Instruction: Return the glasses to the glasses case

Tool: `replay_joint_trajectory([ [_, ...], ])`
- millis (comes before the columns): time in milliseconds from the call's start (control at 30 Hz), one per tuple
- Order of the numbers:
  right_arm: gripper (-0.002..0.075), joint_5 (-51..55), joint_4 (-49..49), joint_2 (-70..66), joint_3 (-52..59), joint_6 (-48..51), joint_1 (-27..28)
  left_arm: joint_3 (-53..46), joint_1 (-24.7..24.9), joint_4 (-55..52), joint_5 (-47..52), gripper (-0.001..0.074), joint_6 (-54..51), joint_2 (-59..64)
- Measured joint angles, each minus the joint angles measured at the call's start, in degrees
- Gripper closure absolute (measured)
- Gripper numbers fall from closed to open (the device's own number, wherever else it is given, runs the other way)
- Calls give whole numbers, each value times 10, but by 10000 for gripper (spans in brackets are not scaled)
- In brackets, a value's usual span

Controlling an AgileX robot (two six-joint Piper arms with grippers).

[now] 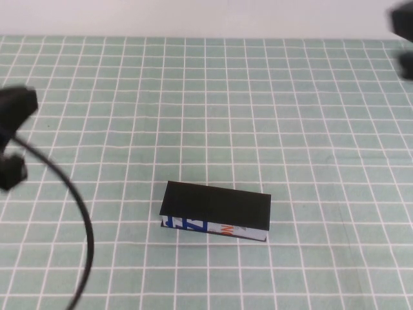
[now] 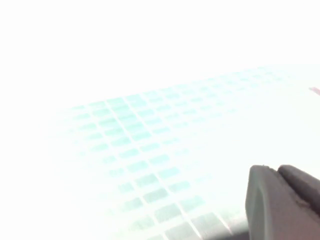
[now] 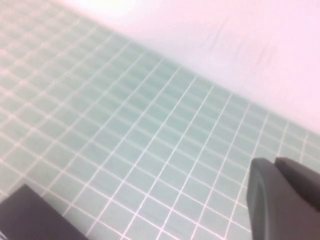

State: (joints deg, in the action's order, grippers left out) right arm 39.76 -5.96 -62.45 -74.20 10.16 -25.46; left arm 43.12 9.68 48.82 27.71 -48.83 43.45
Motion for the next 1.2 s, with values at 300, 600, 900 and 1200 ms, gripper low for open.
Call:
replay_joint_trajectory([
  [300,737,-109,-14,286,282,-102,0,0,-1,-131,155,737,139,-37],
  [600,737,-180,-16,443,520,-151,0,0,-1,-128,153,737,164,-37],
  [900,737,-185,-194,450,580,-308,0,0,-1,-124,143,737,183,-38],
  [1200,737,-124,-299,450,580,-486,0,0,-1,-117,135,737,186,-38],
])
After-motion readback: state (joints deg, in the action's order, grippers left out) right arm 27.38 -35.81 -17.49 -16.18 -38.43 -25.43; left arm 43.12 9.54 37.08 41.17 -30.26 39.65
